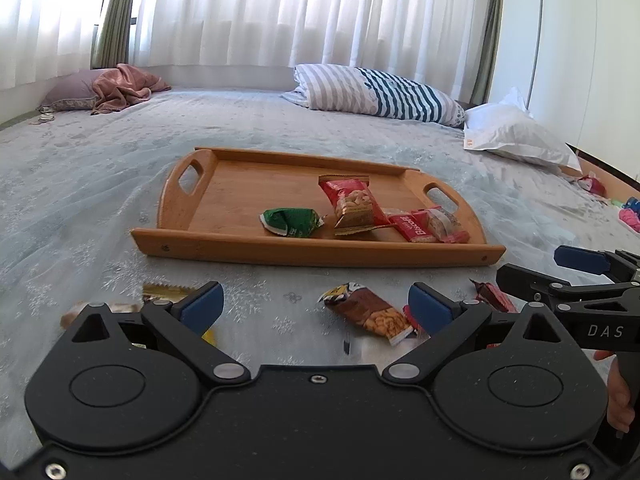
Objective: Organize snacks
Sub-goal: 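Move the left tool toward the gold bar while the right tool approaches a red wrapper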
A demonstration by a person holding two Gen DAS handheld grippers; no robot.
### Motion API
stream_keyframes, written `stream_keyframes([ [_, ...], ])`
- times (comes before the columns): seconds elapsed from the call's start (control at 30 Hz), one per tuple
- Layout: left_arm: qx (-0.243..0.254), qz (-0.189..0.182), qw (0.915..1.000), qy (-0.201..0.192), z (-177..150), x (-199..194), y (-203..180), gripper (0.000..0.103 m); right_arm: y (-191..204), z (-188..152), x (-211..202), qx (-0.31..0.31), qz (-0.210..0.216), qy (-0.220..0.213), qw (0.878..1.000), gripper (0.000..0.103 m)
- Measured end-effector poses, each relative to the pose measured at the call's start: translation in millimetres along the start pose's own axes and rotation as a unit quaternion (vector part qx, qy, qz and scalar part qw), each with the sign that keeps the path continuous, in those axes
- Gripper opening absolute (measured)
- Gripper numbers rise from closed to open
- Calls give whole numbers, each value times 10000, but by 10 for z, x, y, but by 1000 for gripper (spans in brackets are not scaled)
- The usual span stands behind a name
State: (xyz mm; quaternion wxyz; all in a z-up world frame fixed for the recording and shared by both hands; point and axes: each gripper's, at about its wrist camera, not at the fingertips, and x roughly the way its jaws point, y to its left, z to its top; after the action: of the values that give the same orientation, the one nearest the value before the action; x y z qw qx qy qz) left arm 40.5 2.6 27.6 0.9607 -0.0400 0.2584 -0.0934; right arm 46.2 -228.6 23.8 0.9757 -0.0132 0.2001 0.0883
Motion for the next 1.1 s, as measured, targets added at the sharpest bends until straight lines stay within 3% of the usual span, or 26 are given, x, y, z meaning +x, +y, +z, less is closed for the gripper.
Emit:
stream_keyframes([
  [0.47,-79,521,9983,-235,-215,-234,176,99,-13,-171,-65,61,-245,77,9997,103],
  [0.6,-42,758,9966,-306,-251,-301,254,75,-10,-209,-104,140,-377,-29,9992,103],
  [0.67,-85,852,9959,-308,-255,-311,304,67,-8,-214,-123,201,-413,-97,9989,98],
  [0.73,-166,954,9950,-257,-258,-304,364,54,9,-225,-126,219,-473,-98,9986,87],
  [0.93,-447,1221,9914,-108,-268,-204,519,48,81,-278,-83,203,-574,69,9981,62],
  [1.1,-368,1226,9917,-71,-277,-141,513,44,94,-322,-11,270,-570,276,9976,55],
])
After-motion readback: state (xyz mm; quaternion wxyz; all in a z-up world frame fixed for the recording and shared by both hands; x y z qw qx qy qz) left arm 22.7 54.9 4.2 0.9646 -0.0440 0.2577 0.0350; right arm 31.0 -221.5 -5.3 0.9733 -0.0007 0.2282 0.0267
